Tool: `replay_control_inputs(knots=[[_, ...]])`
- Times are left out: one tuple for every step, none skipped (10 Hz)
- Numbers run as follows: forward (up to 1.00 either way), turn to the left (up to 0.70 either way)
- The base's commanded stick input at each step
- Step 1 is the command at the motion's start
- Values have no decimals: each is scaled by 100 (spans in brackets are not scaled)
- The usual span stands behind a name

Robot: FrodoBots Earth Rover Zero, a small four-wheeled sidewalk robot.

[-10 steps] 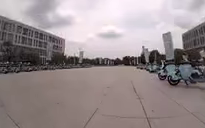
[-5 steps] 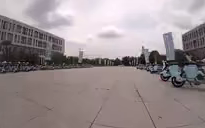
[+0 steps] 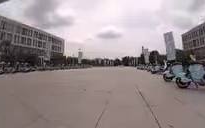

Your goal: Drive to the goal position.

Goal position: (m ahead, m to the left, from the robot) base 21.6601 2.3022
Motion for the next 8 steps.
replay_control_inputs(knots=[[45, 0], [45, 0], [45, 0], [45, 0], [45, 0], [45, 0], [45, 0], [45, 0]])
